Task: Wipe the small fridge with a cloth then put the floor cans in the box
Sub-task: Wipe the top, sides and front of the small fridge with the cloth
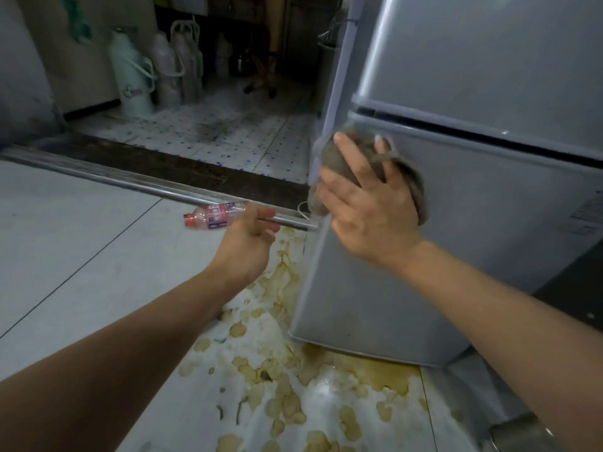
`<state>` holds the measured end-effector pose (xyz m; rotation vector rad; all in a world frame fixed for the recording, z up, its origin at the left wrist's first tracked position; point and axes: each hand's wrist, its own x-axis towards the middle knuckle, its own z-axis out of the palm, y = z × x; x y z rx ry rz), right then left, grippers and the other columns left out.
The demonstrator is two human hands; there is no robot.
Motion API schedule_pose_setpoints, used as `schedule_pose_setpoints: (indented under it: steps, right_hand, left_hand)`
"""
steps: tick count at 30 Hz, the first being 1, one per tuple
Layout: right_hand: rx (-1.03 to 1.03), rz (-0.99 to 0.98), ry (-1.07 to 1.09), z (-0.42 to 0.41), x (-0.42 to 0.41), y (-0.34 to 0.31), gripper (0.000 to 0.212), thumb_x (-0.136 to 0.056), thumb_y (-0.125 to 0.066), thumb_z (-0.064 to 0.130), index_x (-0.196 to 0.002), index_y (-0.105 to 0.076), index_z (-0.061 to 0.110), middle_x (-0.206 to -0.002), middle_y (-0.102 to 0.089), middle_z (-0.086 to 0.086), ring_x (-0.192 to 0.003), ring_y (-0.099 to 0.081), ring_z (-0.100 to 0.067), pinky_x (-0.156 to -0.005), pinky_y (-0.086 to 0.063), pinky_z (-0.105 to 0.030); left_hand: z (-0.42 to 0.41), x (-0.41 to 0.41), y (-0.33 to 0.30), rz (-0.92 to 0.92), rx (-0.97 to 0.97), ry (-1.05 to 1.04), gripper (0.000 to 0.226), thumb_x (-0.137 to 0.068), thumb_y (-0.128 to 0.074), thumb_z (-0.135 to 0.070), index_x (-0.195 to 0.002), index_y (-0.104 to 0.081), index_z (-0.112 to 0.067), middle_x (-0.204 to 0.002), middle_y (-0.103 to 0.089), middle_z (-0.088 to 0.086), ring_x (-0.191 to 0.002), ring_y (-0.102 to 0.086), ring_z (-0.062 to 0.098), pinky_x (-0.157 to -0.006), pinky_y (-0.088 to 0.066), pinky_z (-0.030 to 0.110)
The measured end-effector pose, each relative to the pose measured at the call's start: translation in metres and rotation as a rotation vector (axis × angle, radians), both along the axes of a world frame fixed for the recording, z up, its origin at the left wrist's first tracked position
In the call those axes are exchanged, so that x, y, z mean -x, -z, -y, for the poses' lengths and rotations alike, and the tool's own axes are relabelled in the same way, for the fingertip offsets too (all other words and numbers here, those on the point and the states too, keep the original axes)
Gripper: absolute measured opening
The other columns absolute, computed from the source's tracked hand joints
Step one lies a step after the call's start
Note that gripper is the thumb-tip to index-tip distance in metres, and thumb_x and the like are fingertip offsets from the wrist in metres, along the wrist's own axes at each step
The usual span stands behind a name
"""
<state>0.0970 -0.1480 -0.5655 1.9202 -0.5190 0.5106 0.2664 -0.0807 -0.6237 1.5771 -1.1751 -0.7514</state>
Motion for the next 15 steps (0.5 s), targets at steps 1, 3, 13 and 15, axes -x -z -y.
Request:
schedule_pose_setpoints:
  steps: [1,3,13,15]
  right_hand:
    - [-0.026,-0.049,-0.023,-0.001,-0.002,0.014,0.029,-0.082,-0.048,0.022,-0.099,-0.071,0.016,-0.112,-0.068,-0.001,-0.123,-0.053,-0.034,-0.102,-0.035,-0.059]
    - [-0.127,-0.097,-0.046,-0.003,-0.007,0.042,0.025,-0.082,-0.048,0.018,-0.090,-0.071,0.016,-0.097,-0.071,-0.003,-0.110,-0.062,-0.032,-0.090,-0.051,-0.051]
    - [-0.434,-0.438,0.127,-0.005,-0.003,0.130,0.045,-0.072,-0.038,0.022,-0.105,-0.069,0.026,-0.110,-0.070,-0.001,-0.092,-0.067,-0.013,-0.076,-0.043,-0.026]
    - [-0.419,-0.551,0.131,-0.006,0.008,0.143,0.058,-0.077,-0.027,0.013,-0.128,-0.053,0.023,-0.137,-0.053,-0.007,-0.120,-0.055,-0.016,-0.088,-0.047,-0.028]
  left_hand:
    - [0.000,-0.002,0.005,-0.005,-0.003,0.000,0.032,-0.095,-0.039,0.000,-0.122,-0.047,-0.016,-0.120,-0.058,0.009,-0.113,-0.055,0.024,-0.098,-0.045,0.036]
    - [0.000,-0.006,0.013,-0.016,-0.002,0.000,0.031,-0.095,-0.038,-0.003,-0.118,-0.048,-0.021,-0.120,-0.059,0.007,-0.113,-0.055,0.023,-0.094,-0.045,0.032]
    - [0.000,-0.005,0.027,0.001,0.008,0.064,0.031,-0.095,-0.038,-0.003,-0.117,-0.050,-0.021,-0.112,-0.059,0.000,-0.110,-0.056,0.017,-0.089,-0.043,0.025]
    - [-0.002,-0.003,0.026,0.016,0.004,0.062,0.030,-0.095,-0.038,-0.004,-0.116,-0.050,-0.023,-0.112,-0.059,-0.001,-0.109,-0.055,0.017,-0.089,-0.042,0.025]
